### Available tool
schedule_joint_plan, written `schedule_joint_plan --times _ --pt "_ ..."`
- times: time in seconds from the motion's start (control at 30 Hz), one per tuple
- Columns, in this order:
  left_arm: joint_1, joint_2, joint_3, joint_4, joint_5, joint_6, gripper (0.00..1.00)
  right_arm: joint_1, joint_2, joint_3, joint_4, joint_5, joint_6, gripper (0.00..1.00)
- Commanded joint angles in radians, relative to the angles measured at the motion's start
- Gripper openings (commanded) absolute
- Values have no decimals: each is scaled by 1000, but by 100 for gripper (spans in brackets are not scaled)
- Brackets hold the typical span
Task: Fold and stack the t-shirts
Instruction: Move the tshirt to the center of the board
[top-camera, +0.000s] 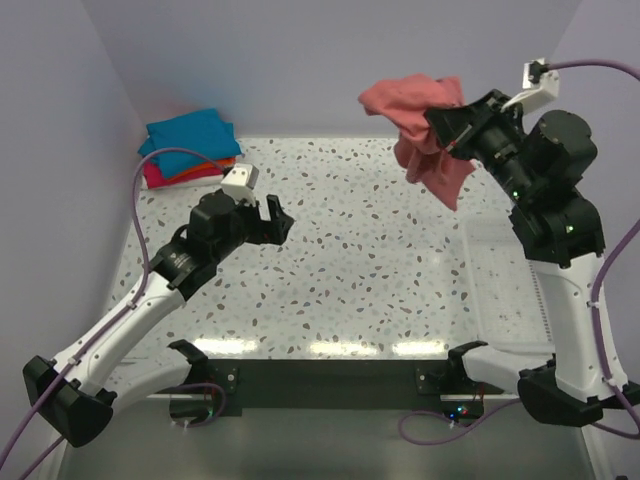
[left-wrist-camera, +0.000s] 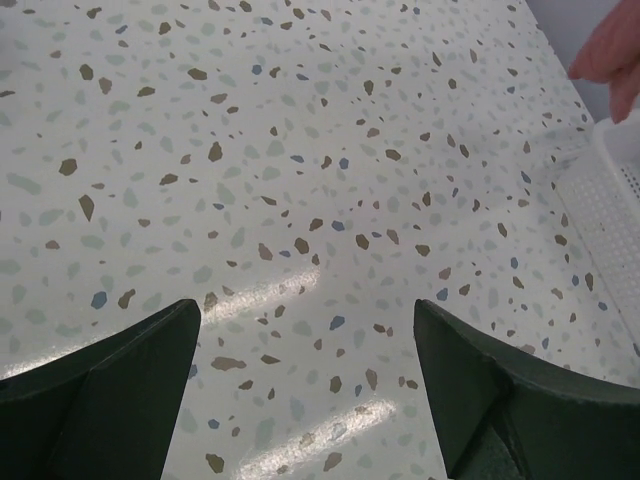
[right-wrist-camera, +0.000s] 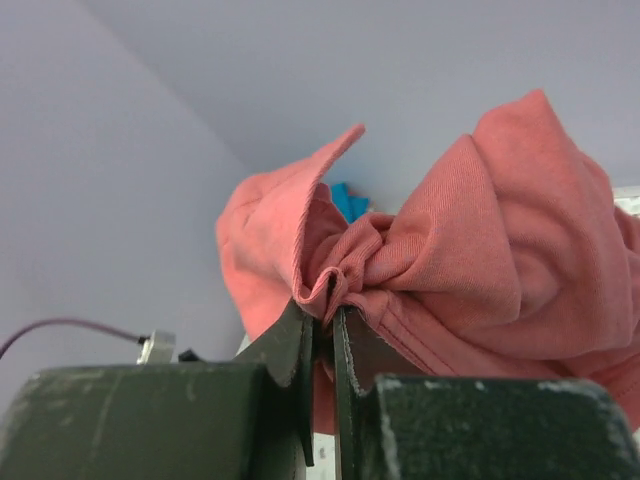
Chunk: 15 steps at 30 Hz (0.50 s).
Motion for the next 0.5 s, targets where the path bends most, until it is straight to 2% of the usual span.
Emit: schedule_joint_plan --times 0.0,0.1,0.17,0.23,0.27,0.33,0.4,0.47 --pt "9 -39 54 -7 -93 -22 93 135 42 -9 63 -28 12 0" --pt "29 -48 57 -12 -121 -28 94 154 65 -83 63 -2 3 0" --pt "38 -45 52 -16 -118 -32 95 149 94 -134 8 111 -47 28" --pt "43 -39 22 -10 -118 -41 97 111 175 -173 -65 165 -61 63" --pt "46 -31 -9 6 -104 -51 98 -8 230 -221 -81 112 -51 68" --pt "46 -16 -42 22 -92 -67 98 -41 255 -280 -79 81 -43 71" --pt "48 7 -78 37 -66 -103 98 -37 246 -331 -78 127 -72 74" --pt "48 15 -158 84 -38 -130 96 2 188 -468 -6 122 -80 75"
